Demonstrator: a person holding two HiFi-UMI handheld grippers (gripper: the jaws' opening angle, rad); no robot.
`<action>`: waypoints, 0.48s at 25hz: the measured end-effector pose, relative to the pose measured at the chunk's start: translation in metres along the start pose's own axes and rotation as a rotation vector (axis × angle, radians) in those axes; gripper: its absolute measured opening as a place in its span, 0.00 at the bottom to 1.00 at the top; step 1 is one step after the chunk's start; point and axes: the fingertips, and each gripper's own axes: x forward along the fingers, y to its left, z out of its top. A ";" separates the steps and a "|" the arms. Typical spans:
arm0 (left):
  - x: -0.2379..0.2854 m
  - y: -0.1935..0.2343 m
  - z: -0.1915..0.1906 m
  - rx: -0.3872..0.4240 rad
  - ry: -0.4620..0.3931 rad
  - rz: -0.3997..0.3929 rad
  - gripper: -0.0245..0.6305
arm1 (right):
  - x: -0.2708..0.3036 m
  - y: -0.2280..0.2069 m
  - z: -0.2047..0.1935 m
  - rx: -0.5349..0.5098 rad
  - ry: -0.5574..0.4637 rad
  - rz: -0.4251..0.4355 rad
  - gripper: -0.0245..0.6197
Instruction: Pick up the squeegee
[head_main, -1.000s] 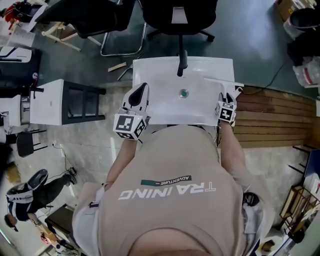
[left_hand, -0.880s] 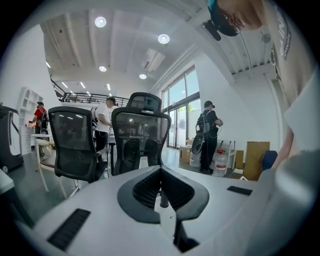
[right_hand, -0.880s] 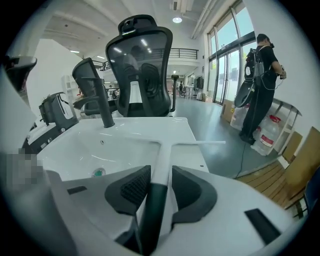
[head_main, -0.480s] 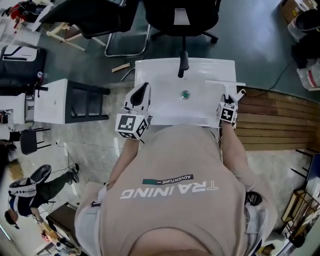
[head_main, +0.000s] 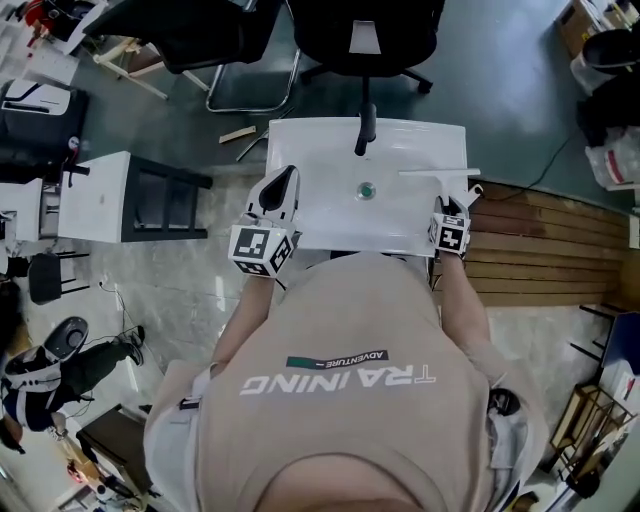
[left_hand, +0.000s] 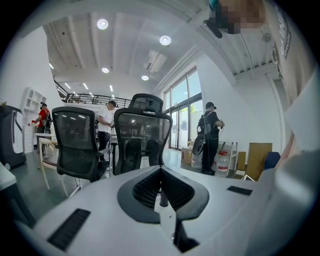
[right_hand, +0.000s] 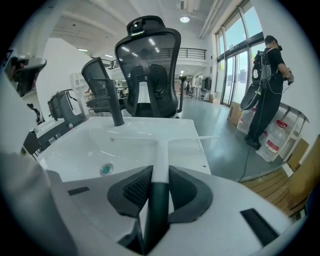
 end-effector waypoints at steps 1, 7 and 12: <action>0.000 0.000 -0.001 -0.004 -0.002 0.001 0.06 | -0.003 0.001 0.003 0.001 -0.008 0.005 0.19; 0.004 -0.009 -0.005 -0.009 -0.003 -0.025 0.06 | -0.021 0.003 0.037 0.005 -0.100 0.022 0.19; 0.004 -0.017 -0.004 -0.006 -0.010 -0.043 0.05 | -0.044 0.007 0.067 0.004 -0.178 0.046 0.19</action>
